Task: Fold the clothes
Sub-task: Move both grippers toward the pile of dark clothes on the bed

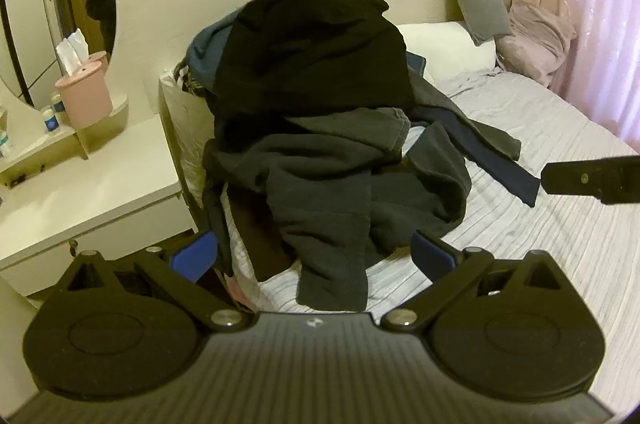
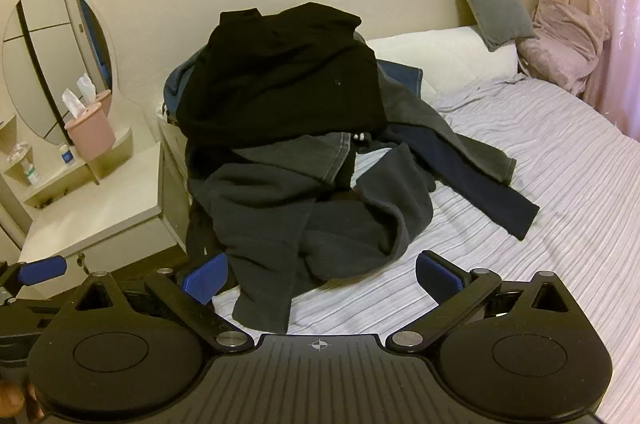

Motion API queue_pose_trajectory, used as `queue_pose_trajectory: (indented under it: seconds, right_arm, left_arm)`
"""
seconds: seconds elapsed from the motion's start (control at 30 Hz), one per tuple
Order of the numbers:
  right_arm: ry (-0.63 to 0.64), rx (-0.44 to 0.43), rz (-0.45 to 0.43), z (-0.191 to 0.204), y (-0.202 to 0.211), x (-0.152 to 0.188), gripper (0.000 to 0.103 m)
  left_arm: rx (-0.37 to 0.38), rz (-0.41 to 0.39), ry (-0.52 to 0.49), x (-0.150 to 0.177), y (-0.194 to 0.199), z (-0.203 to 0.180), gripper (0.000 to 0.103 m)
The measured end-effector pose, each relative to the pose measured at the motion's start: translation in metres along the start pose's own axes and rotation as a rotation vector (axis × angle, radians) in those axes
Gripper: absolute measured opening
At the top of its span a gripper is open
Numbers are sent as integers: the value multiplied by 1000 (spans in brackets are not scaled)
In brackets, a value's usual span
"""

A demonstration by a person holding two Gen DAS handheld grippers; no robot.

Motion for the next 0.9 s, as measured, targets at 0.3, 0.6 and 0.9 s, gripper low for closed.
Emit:
queue_pose_trajectory:
  seconds: [0.3, 0.6, 0.9]
  right_arm:
    - [16, -34, 6, 10, -4, -14, 103]
    - [50, -77, 4, 18, 1, -24, 103]
    - [49, -127, -39, 16, 8, -28, 103]
  left_arm:
    - [-114, -45, 47, -11, 28, 31, 102]
    - [-176, -41, 62, 2, 51, 41, 102]
    - [-180, -44, 29, -5, 52, 33, 102]
Point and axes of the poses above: each gripper's, at about its wrist camera, not at the fingertips, and y roughly against the way its jaws point, z to its left, x to its underside, the point moved 7 cm from there along -y, roughly the way its jaws point, and after that the axes turned 15 degrees about -x, right-handed, at the moved point
